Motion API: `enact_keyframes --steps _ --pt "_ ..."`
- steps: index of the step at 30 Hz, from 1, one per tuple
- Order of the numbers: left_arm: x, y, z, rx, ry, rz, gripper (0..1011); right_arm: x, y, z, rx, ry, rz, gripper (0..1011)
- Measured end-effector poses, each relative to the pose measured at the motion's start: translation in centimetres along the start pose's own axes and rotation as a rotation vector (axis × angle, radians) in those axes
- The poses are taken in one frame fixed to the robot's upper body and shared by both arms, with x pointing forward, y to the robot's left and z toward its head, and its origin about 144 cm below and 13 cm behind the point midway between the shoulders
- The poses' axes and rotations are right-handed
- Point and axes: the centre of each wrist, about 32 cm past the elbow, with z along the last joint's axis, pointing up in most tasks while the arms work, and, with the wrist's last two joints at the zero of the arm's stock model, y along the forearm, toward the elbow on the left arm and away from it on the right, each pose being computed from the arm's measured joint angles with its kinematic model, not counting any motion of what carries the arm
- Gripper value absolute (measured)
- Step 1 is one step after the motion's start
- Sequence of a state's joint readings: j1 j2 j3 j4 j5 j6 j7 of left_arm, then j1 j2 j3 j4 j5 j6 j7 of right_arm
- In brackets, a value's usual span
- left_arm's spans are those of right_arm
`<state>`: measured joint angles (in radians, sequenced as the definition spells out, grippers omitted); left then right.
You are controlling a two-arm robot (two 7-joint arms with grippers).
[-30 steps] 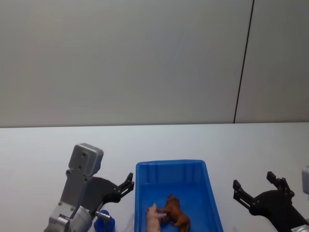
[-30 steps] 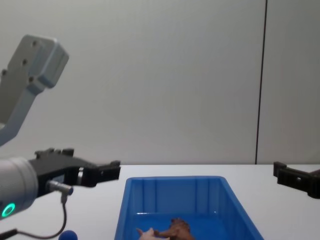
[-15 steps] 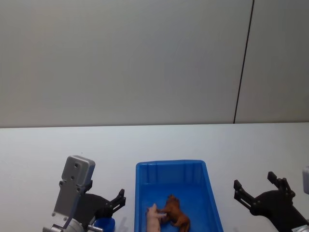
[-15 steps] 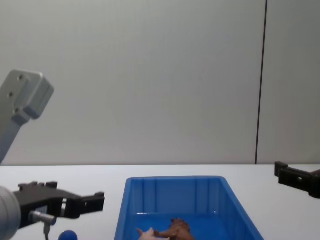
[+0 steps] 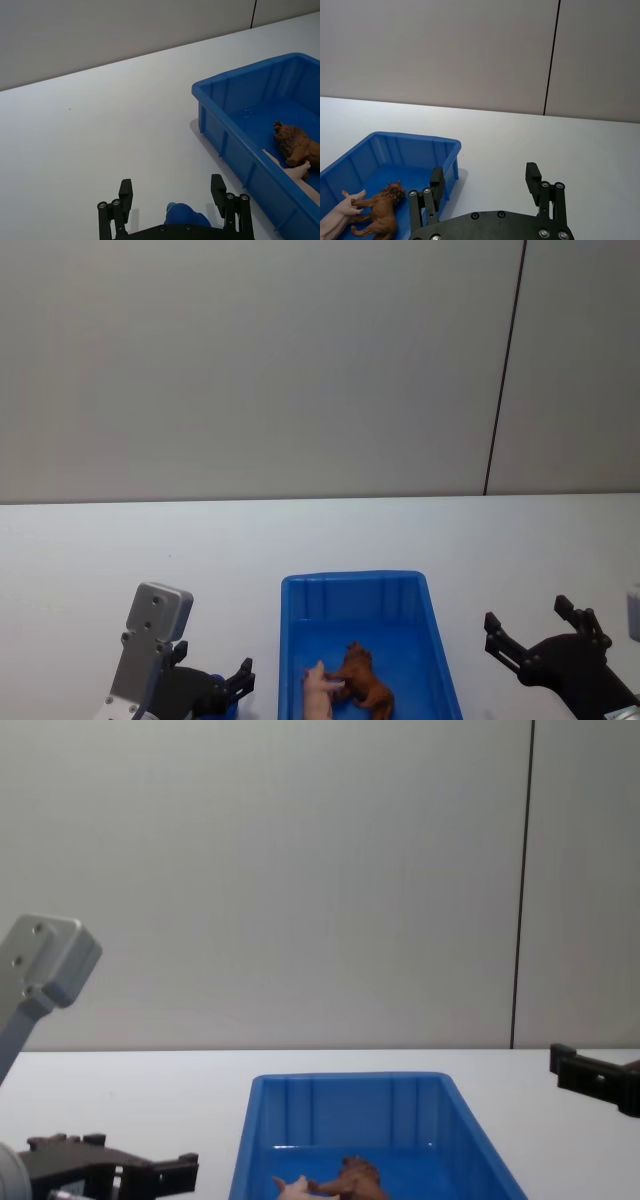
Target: Pick up the two dolls from the table and place them into the box.
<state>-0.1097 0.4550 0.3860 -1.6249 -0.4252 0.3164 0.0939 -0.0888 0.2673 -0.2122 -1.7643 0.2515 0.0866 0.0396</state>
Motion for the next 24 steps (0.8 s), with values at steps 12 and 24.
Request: enact_keyframes --steps 12,24 --pt "0.15 -0.39 -0.82 0.047 0.011 -0.008 731 0.0 0.0 0.0 0.0 0.0 0.0 1001" --pt "0.15 -0.54 -1.1 0.053 0.016 -0.002 314 0.0 0.0 0.0 0.0 0.0 0.0 1001"
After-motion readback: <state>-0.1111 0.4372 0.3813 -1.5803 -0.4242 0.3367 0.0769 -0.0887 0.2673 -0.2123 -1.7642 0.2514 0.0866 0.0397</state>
